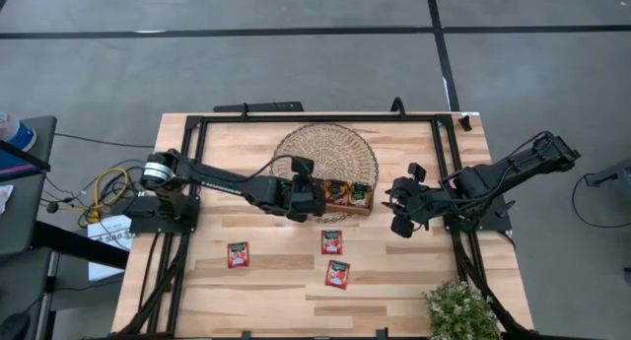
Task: Pick & Place Tea
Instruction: Put the red tea bag into the left section of the wooden organizer
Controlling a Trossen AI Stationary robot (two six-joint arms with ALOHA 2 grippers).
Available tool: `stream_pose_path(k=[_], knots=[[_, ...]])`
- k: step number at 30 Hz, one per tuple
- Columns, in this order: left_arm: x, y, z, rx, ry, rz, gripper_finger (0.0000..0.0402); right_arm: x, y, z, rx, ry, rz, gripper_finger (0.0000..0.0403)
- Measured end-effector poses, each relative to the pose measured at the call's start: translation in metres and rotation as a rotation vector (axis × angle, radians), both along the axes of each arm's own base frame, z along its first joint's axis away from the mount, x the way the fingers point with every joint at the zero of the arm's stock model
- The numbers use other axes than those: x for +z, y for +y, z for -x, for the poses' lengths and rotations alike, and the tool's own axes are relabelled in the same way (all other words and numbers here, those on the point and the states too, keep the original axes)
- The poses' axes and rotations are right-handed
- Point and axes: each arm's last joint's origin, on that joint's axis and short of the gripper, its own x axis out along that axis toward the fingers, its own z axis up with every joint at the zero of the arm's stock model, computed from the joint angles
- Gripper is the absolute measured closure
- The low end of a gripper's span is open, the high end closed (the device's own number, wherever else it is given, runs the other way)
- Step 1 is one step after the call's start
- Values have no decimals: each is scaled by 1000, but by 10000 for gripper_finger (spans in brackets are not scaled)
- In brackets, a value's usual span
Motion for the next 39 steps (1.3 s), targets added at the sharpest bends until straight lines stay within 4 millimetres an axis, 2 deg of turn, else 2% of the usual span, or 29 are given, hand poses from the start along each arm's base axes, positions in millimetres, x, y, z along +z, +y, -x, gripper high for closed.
stream_pose_path(k=[6,11,39], knots=[[-27,2,-8,17,81,-40,402,1,0,-1,1,-10,-4,266],[-40,4,-9,35,129,-74,402,1,0,-1,12,-8,4,264],[-40,1,-14,27,75,-49,402,1,1,-1,26,-7,14,264]])
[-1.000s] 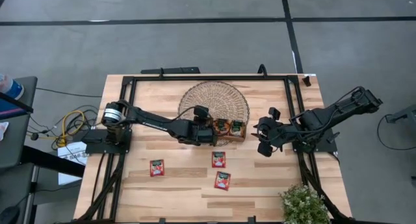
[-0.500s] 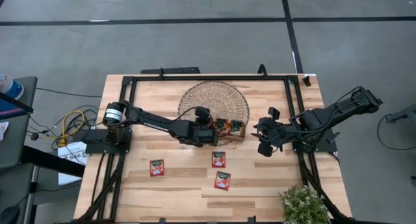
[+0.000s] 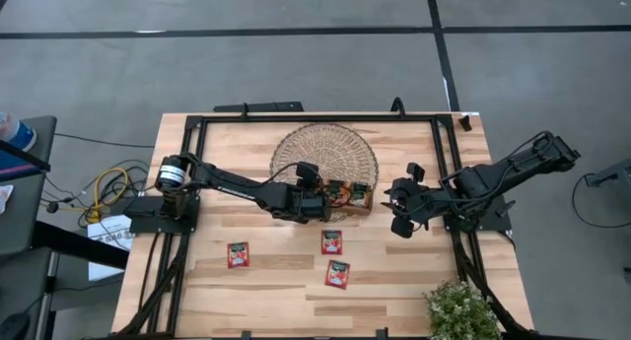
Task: Pick & Place Tea
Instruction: Put the red tea bag into the left section of the wooden organizer
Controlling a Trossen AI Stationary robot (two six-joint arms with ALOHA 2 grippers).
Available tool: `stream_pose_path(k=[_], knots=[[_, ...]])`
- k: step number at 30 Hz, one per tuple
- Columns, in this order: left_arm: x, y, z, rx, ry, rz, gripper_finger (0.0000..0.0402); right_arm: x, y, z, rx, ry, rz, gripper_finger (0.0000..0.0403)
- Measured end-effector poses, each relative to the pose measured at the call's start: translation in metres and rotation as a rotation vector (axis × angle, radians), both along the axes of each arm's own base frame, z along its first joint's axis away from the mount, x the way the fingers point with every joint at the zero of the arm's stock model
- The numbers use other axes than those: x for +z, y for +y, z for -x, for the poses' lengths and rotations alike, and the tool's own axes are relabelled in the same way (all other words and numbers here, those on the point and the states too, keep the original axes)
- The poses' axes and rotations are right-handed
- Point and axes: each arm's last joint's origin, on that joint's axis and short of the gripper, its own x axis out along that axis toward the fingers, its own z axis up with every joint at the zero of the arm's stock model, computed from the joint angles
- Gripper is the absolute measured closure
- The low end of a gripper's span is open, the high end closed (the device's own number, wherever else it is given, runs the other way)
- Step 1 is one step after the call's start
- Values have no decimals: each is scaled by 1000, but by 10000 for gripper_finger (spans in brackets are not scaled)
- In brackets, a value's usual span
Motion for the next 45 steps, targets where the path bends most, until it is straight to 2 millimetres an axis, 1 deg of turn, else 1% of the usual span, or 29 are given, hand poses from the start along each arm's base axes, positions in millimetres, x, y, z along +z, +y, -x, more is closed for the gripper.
stream_pose_path(k=[24,28,33,36,39,42,45], knots=[[1,-5,0,-11,-5,-6,398,0,0,0,0,0,-1,265],[1,-5,0,-11,-5,-6,381,0,0,0,0,-1,-1,264],[1,-5,0,-7,-6,-17,337,0,0,0,0,-1,-2,266],[2,-4,0,14,-18,-67,306,0,0,0,1,0,-2,264],[5,-3,0,42,-31,-144,284,0,0,0,1,-1,-2,264],[14,-6,3,73,-50,-257,273,0,0,0,1,-1,-3,266],[34,-16,13,92,-89,-359,271,0,0,0,1,0,-3,266]])
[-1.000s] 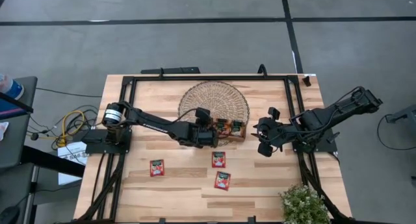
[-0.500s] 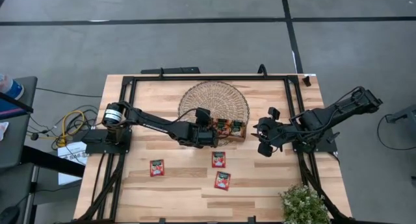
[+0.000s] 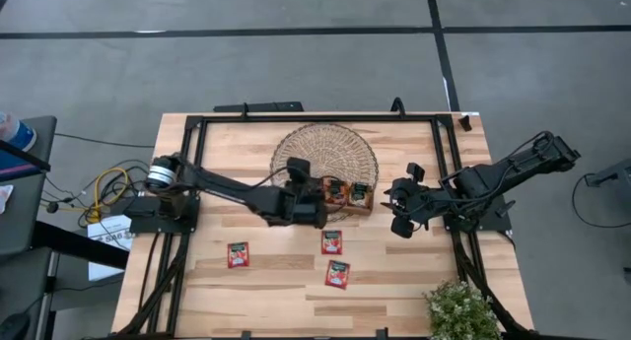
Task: Pick & Place Tea
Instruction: Put the red tea bag into the left section of the wooden organizer
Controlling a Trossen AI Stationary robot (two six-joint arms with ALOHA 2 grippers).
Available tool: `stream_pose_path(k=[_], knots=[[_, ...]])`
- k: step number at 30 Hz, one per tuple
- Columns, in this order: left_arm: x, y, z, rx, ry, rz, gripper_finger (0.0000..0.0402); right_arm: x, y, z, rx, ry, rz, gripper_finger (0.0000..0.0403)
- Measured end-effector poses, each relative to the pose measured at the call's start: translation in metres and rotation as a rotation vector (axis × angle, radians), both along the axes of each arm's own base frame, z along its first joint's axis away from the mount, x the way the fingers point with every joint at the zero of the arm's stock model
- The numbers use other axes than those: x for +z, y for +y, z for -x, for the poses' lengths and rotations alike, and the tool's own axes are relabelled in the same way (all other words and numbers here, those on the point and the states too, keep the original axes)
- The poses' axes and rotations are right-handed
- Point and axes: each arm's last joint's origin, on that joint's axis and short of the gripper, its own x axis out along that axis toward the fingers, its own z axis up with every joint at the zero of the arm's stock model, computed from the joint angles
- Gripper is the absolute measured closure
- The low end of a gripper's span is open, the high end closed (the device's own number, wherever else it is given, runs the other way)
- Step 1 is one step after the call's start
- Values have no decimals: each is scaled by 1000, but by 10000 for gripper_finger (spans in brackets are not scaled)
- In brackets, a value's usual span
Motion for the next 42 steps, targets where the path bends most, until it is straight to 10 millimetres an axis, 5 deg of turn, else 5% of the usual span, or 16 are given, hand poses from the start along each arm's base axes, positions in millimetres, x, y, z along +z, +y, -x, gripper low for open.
stream_pose_path(k=[4,7,11,16,23,29,42], knots=[[33,-20,29,-34,-97,127,271,0,0,0,1,0,-2,264],[52,-30,60,-28,-123,481,271,0,0,0,6,3,2,265],[66,-32,97,221,-128,926,271,0,1,0,41,17,10,268],[69,-28,120,491,-104,989,271,0,1,0,54,21,13,268],[30,-33,119,454,-85,1029,271,0,1,0,54,21,13,267],[-18,-47,140,367,63,1032,271,0,1,0,54,21,13,268],[-46,-61,179,273,-21,1169,271,0,1,0,31,8,-10,269]])
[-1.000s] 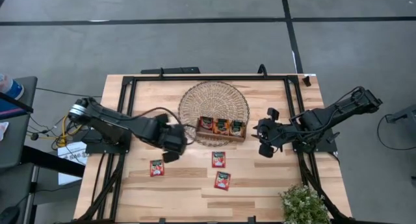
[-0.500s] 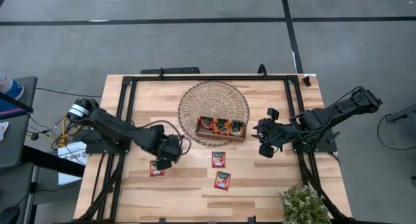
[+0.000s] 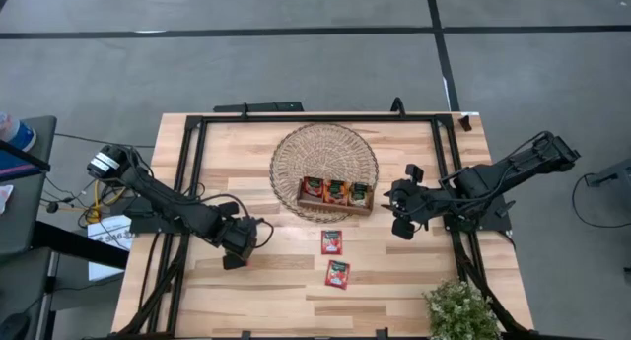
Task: Pick & Place Tea
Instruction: Put the red tea bag into the left section of the wooden organizer
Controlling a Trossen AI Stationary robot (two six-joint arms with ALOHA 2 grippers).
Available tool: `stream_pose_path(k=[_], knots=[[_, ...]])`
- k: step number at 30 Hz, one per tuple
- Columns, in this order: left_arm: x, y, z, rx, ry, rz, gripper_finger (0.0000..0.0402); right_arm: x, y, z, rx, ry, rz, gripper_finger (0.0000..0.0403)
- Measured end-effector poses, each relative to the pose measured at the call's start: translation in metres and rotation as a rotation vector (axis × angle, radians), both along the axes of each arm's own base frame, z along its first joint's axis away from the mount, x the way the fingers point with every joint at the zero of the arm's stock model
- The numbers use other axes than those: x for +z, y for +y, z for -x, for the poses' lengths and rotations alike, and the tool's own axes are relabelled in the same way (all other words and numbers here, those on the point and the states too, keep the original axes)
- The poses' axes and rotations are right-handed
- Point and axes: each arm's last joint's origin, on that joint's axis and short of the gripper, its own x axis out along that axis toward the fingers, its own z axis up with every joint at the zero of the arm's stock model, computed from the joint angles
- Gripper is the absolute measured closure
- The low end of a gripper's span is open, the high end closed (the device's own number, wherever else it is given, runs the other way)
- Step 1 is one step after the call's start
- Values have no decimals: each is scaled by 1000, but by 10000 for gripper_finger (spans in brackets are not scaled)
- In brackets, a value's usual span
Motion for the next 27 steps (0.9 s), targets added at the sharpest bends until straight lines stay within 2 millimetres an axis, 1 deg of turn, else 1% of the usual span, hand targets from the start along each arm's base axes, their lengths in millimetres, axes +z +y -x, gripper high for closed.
stream_pose_path(k=[5,10,18,27], knots=[[-12,0,4,-40,28,71,271,0,0,0,-1,-1,-1,269],[-19,1,8,-60,40,67,271,0,0,0,-1,-1,-1,268],[-37,1,10,-63,-11,129,271,0,0,0,-2,0,-1,268],[-40,2,10,-12,-34,130,271,0,0,0,-2,-1,-1,269]])
